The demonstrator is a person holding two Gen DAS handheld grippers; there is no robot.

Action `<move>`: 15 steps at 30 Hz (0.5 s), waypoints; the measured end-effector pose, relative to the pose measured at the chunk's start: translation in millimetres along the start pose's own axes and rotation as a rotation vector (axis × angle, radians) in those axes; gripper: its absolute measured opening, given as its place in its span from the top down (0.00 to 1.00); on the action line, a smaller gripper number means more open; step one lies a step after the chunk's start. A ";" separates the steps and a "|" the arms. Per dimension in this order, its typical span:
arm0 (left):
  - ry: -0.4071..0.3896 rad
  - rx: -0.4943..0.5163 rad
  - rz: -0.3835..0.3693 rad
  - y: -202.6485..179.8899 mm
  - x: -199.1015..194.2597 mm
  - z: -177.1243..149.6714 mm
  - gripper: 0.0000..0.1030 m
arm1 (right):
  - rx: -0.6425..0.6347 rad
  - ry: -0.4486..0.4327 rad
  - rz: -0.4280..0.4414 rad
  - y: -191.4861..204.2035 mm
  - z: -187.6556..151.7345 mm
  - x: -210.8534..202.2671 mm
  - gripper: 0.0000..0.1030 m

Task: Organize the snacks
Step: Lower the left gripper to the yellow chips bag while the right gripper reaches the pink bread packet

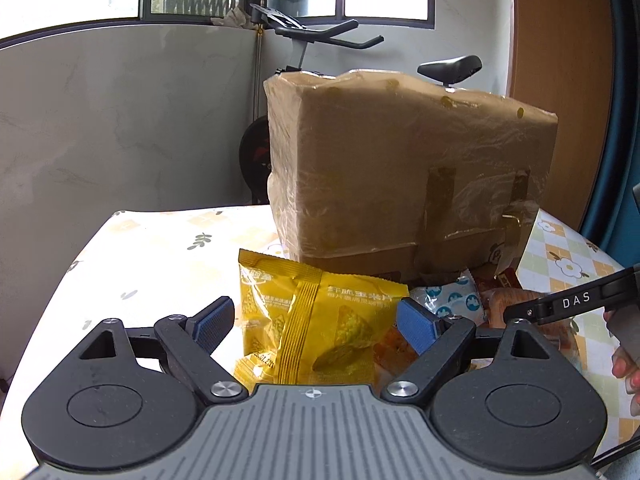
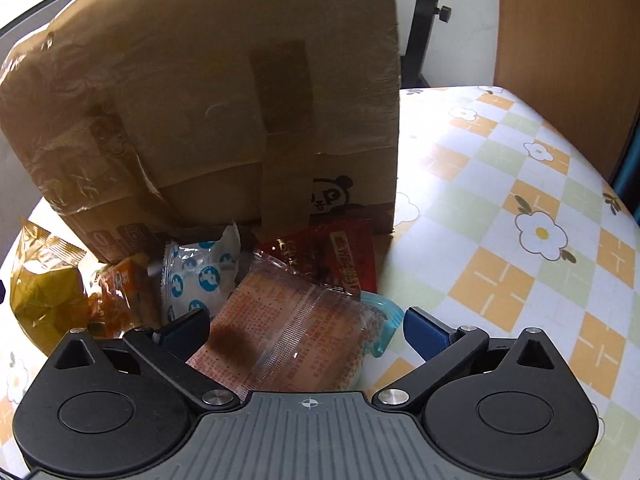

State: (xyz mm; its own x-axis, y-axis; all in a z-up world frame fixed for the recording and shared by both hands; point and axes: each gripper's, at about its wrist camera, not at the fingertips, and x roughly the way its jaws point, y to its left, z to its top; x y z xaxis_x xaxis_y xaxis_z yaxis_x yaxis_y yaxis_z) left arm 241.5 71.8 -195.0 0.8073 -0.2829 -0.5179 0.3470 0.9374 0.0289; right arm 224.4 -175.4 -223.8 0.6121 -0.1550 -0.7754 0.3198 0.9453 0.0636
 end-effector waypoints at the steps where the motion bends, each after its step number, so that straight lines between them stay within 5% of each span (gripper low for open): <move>1: 0.009 0.013 -0.002 -0.3 3.6 -2.7 0.13 | -0.008 0.000 0.000 2.3 -0.8 2.3 0.00; 15: 0.058 -0.023 0.007 8.2 40.5 -17.3 0.12 | 0.002 -0.041 0.120 -14.9 -14.0 5.6 0.01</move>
State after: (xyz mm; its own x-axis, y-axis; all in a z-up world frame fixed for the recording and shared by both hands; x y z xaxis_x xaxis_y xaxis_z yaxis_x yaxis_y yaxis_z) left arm 268.8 71.5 -230.6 0.7803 -0.2644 -0.5668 0.3299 0.9439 0.0138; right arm 212.9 -186.3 -237.9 0.6753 -0.0528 -0.7357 0.2440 0.9573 0.1553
